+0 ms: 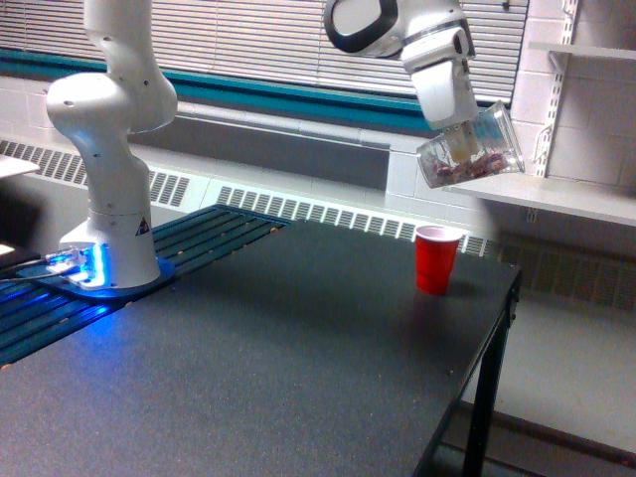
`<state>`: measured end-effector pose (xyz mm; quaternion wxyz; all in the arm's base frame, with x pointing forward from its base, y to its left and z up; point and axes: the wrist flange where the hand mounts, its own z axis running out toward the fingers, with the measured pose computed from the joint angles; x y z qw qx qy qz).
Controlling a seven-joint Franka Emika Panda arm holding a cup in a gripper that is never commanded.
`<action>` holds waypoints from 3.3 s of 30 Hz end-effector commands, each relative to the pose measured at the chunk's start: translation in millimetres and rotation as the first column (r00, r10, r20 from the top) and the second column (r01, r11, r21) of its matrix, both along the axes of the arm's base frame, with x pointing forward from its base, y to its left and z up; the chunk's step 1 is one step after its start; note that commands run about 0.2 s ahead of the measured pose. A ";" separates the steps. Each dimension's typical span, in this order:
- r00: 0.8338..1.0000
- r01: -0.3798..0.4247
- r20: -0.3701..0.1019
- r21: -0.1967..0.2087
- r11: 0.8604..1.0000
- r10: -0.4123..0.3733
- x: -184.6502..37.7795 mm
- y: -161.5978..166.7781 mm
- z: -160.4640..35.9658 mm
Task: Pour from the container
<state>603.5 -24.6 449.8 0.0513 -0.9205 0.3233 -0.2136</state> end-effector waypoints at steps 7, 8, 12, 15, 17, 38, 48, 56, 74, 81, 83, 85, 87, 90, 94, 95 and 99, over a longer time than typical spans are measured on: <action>0.993 -0.115 -0.027 -0.037 0.993 0.114 -21.3 47.6 -15.3; 0.993 -0.119 -0.029 -0.039 0.992 0.118 -23.4 51.2 -16.9; 0.988 -0.150 -0.046 -0.051 0.987 0.147 -31.7 65.3 -23.0; 0.985 -0.169 -0.053 -0.055 0.984 0.166 -36.5 77.4 -26.8; 0.983 -0.178 -0.054 -0.058 0.982 0.175 -39.0 86.3 -29.0; 0.959 -0.277 -0.092 -0.078 0.958 0.269 -66.5 172.9 -70.1; 0.931 -0.354 -0.123 -0.081 0.932 0.343 -81.8 209.0 -87.3; 0.912 -0.396 -0.154 -0.080 0.915 0.381 -92.7 230.8 -99.1; 0.881 -0.428 -0.233 -0.020 0.903 0.412 -121.5 265.3 -130.8; 0.866 -0.438 -0.270 0.000 0.899 0.422 -126.3 268.9 -137.5; 0.861 -0.440 -0.283 0.002 0.898 0.422 -126.8 267.4 -138.0; 0.856 -0.443 -0.296 0.006 0.896 0.425 -127.0 265.4 -137.7; 0.851 -0.447 -0.309 0.001 0.895 0.425 -126.6 262.0 -136.8; 0.843 -0.451 -0.326 0.001 0.892 0.427 -125.9 257.6 -135.0; 0.829 -0.461 -0.352 0.009 0.887 0.434 -126.1 253.7 -133.7; 0.826 -0.465 -0.356 0.009 0.885 0.437 -125.6 252.5 -133.5; 0.814 -0.475 -0.371 0.015 0.880 0.446 -123.8 251.0 -133.8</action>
